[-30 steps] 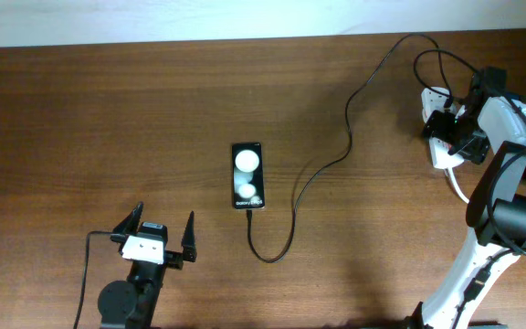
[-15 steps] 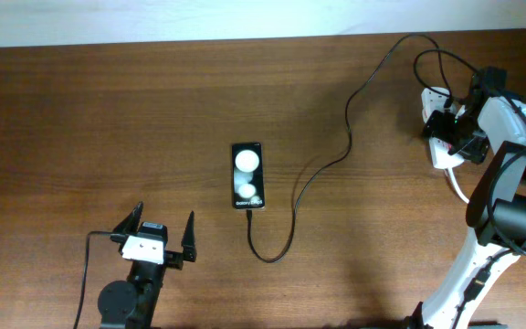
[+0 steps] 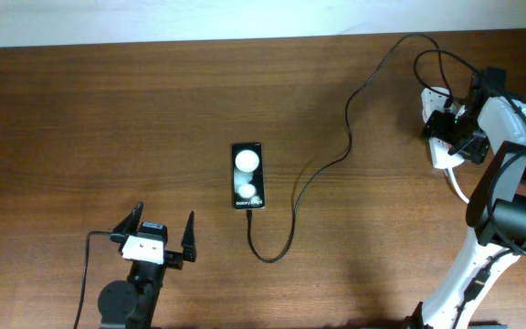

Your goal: Plug charger to phone and switch on socket

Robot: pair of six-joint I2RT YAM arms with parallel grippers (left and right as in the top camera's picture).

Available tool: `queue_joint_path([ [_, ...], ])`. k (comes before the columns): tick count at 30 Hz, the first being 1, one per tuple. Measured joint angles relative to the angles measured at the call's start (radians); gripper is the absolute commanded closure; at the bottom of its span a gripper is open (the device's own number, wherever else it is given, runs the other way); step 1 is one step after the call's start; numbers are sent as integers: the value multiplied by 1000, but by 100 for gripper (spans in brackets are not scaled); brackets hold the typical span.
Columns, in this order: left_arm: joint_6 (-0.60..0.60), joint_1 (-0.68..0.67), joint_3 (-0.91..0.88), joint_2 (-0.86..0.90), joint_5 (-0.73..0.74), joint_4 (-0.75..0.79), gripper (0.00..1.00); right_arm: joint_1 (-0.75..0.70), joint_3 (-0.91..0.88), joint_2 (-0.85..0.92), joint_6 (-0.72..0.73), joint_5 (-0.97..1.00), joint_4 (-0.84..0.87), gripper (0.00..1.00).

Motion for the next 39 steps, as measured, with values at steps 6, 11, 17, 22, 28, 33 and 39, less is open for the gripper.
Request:
queue_joint_path([
  [6,0,0,0,0,0,0,1,0,0,0,1,0,0,1],
  [11,0,0,0,0,0,0,1,0,0,-1,1,0,0,1],
  [17,0,0,0,0,0,0,1,0,-18,-50,1,-8,2,1],
  [22,0,0,0,0,0,0,1,20,-19,-262,4,-46,0,1],
  [28,0,0,0,0,0,0,1,22,-19,-481,4,-51,-1,1],
  [33,0,0,0,0,0,0,1,22,-19,-656,4,-51,-1,1],
  [39,0,0,0,0,-3,0,1,22,-19,-808,4,-51,-1,1],
])
